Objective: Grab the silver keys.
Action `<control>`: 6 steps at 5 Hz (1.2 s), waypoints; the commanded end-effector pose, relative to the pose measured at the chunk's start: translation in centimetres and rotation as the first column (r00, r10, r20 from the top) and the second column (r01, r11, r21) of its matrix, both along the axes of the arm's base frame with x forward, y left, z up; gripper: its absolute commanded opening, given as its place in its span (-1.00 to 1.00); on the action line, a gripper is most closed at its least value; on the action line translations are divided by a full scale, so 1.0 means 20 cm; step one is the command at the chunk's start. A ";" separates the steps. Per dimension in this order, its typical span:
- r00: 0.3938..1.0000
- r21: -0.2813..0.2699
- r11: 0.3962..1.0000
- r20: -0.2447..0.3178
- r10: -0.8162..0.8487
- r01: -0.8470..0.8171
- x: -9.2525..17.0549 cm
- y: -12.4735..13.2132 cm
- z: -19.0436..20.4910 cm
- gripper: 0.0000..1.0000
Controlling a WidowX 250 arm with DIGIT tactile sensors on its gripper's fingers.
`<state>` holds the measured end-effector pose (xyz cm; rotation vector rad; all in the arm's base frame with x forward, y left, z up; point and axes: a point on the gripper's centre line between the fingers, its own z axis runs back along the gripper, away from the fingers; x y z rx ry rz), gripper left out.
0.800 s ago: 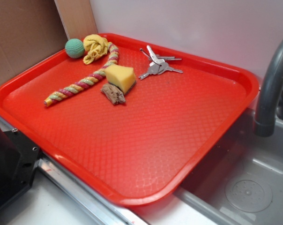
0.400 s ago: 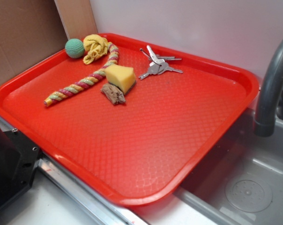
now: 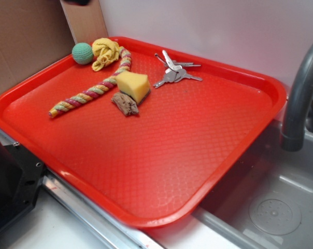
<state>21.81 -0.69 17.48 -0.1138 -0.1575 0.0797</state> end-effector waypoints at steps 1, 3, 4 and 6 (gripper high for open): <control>0.985 -0.082 0.985 0.074 0.158 -0.152 0.25 0.08 -0.07 1.00; 0.985 -0.082 0.985 0.074 0.158 -0.152 0.25 0.08 -0.07 1.00; 0.982 -0.042 0.983 0.059 0.180 -0.178 0.39 0.11 -0.23 1.00; 0.939 -0.220 0.933 0.130 0.318 -0.286 0.50 0.04 -0.37 1.00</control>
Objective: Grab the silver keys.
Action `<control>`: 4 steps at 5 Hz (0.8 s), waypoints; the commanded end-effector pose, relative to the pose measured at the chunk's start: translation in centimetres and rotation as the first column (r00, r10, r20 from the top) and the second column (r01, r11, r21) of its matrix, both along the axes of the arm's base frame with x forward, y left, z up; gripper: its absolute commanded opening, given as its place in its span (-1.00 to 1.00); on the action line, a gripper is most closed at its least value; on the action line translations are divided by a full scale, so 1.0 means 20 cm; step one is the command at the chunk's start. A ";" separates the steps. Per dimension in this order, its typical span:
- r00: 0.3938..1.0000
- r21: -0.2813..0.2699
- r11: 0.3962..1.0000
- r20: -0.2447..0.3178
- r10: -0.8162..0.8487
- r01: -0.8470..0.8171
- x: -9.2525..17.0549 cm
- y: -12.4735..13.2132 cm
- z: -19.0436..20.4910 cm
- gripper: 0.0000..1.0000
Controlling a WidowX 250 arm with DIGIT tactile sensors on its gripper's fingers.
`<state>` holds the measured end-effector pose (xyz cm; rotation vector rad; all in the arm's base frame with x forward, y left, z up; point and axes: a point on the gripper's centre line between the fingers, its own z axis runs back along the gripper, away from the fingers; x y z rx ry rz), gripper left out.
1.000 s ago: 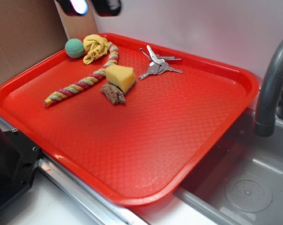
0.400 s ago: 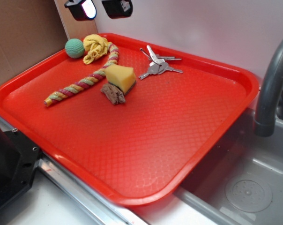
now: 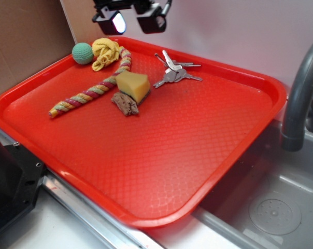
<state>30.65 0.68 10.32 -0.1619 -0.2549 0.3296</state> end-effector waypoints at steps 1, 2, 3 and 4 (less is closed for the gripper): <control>0.995 -0.095 0.995 0.084 0.048 -0.040 0.16 -0.07 -0.08 1.00; 0.998 -0.064 0.997 0.041 0.052 -0.049 0.19 -0.09 -0.19 1.00; 0.998 -0.027 0.998 0.016 0.055 -0.055 0.21 -0.08 -0.24 1.00; 0.999 -0.006 0.999 -0.024 0.045 -0.046 0.23 -0.08 -0.29 0.86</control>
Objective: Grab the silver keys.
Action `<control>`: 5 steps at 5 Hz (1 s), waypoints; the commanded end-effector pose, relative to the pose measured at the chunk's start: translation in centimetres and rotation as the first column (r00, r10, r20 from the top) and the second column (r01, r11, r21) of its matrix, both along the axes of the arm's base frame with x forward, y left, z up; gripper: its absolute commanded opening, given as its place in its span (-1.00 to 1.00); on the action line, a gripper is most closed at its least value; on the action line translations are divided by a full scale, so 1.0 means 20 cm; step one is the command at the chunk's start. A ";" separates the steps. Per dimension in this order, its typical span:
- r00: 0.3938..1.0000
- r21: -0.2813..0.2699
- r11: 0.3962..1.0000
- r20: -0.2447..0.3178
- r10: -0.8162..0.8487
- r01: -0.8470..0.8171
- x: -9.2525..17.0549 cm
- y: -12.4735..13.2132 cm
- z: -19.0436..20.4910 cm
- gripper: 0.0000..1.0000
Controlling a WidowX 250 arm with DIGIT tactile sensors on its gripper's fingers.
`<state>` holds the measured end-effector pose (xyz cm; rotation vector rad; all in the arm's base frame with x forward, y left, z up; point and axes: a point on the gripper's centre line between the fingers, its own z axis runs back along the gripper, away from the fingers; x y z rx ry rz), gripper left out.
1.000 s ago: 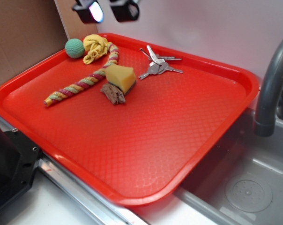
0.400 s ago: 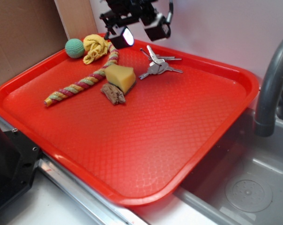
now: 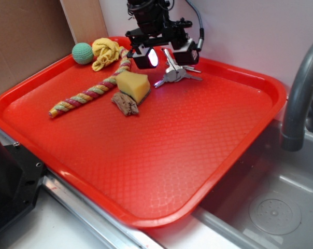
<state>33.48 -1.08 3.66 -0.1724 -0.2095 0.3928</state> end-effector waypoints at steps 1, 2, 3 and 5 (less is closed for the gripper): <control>1.000 0.025 1.000 0.002 -0.017 0.017 0.10 0.00 0.02 -1.00; 0.999 0.060 0.997 -0.005 -0.044 0.044 0.09 -0.02 0.04 -1.00; 0.998 0.122 0.991 -0.038 -0.052 0.056 -0.02 0.00 0.16 -1.00; 0.933 0.200 0.912 -0.091 -0.347 0.359 -0.31 -0.06 0.62 -1.00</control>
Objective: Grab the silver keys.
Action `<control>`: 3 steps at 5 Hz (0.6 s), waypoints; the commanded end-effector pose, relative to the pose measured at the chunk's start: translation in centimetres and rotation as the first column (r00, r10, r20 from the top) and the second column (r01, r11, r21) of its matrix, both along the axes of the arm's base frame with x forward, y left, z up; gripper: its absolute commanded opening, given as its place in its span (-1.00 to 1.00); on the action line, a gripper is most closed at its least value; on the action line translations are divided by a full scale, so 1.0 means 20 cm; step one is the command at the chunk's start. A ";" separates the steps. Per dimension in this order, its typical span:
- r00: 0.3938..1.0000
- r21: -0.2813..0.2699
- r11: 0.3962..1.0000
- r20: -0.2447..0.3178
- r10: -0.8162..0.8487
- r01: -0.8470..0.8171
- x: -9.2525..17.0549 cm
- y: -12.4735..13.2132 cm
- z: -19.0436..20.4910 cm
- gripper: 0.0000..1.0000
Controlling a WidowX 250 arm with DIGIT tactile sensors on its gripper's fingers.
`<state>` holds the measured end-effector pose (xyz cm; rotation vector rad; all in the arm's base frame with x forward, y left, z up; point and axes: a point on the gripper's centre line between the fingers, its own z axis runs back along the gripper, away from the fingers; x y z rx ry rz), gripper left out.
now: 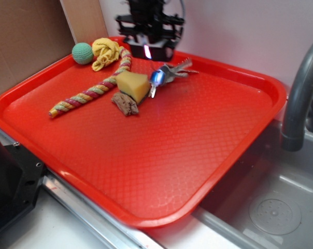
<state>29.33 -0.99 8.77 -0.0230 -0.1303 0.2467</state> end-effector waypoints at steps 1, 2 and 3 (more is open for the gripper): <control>0.933 0.059 0.932 -0.020 -0.358 0.359 -0.16 -0.12 0.52 -1.00; 0.902 0.042 0.902 -0.053 -0.428 0.430 -0.20 -0.20 0.65 -1.00; 0.886 0.045 0.885 -0.033 -0.463 0.464 -0.25 -0.23 0.68 -1.00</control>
